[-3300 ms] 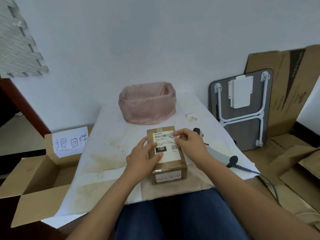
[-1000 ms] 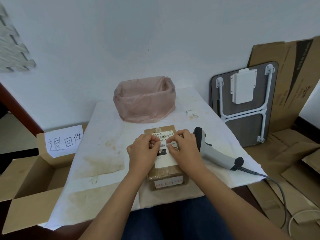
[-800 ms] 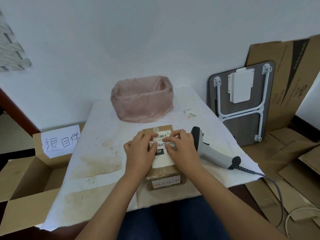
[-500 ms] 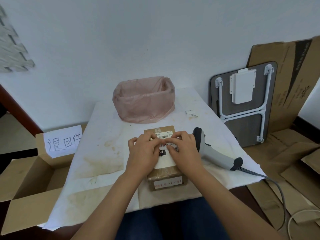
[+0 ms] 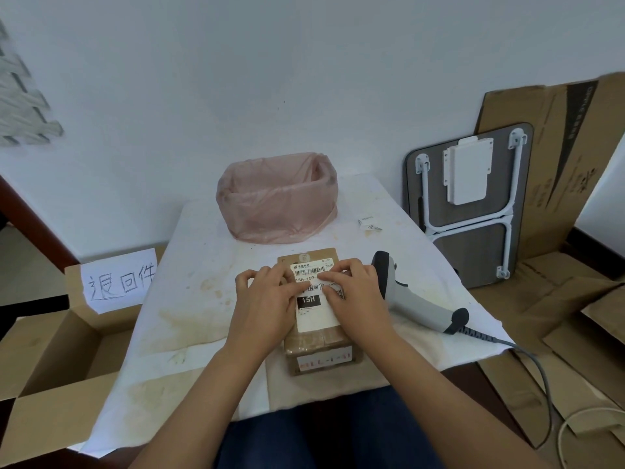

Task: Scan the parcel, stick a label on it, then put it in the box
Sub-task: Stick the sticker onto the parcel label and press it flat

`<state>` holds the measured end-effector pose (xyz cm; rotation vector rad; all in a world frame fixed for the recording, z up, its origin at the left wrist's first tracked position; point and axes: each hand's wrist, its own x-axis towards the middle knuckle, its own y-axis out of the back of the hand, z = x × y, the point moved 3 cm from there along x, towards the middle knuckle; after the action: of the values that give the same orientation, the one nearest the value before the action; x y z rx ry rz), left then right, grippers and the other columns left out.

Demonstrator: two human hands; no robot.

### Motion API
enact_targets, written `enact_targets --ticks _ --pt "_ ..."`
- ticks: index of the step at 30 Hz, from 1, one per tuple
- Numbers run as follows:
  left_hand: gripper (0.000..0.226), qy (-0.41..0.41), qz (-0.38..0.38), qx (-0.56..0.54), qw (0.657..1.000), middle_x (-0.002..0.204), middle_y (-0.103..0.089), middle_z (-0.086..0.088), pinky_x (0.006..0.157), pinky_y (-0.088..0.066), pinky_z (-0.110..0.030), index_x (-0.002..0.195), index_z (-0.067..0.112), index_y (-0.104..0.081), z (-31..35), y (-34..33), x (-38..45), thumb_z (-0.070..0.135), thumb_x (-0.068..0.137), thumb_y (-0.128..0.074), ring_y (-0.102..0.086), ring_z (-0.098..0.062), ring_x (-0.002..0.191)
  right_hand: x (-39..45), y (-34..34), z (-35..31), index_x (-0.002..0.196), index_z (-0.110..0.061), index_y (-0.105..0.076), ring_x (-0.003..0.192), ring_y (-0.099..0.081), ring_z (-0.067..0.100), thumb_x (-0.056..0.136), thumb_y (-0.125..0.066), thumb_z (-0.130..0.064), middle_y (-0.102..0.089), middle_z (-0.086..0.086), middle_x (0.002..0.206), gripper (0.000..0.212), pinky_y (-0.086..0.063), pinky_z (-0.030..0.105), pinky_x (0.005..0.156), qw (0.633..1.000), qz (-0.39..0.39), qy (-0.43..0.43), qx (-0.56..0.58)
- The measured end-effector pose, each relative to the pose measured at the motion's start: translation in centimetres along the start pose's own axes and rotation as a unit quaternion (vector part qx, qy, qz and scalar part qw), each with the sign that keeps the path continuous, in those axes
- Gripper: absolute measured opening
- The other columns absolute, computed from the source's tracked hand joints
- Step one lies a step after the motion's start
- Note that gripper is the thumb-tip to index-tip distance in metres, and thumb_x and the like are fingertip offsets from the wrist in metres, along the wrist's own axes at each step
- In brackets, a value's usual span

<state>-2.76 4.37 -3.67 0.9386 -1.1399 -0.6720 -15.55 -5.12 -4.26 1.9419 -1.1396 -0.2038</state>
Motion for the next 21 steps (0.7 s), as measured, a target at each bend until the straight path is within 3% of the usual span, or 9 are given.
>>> enact_targets --ticks 11,16,21 --pt "0.031 -0.054 0.008 0.011 0.998 0.093 -0.064 0.004 0.089 -0.027 -0.038 0.101 0.029 -0.078 0.1 0.5 -1.0 0.011 0.076 -0.078 -0.063 -0.02 0.082 0.0 -0.3 0.2 0.12 -0.026 -0.067 0.115 -0.036 0.01 0.094 -0.054 -0.025 -0.05 -0.01 0.119 0.029 -0.036 0.017 0.09 1.0 0.01 0.008 0.002" --pt "0.034 -0.084 0.0 0.002 0.996 0.1 -0.066 -0.001 0.086 -0.042 -0.045 0.101 0.027 -0.078 0.1 0.5 -1.2 0.009 0.072 -0.082 -0.065 -0.021 0.085 0.0 -0.3 0.2 0.118 -0.026 -0.067 0.115 -0.035 0.009 0.093 -0.053 -0.023 -0.05 -0.009 0.119 0.029 -0.035 0.016 0.09 1.0 0.01 0.007 0.013" --pt "0.035 -0.095 -0.012 -0.006 0.995 0.108 -0.061 -0.002 0.084 -0.042 -0.045 0.103 0.031 -0.076 0.1 0.5 -0.9 0.01 0.075 -0.08 -0.063 -0.021 0.088 0.0 -0.2 0.2 0.111 -0.024 -0.061 0.11 -0.036 0.009 0.088 -0.056 -0.023 -0.052 -0.01 0.116 0.023 -0.034 0.018 0.088 1.0 0.013 -0.006 0.028"
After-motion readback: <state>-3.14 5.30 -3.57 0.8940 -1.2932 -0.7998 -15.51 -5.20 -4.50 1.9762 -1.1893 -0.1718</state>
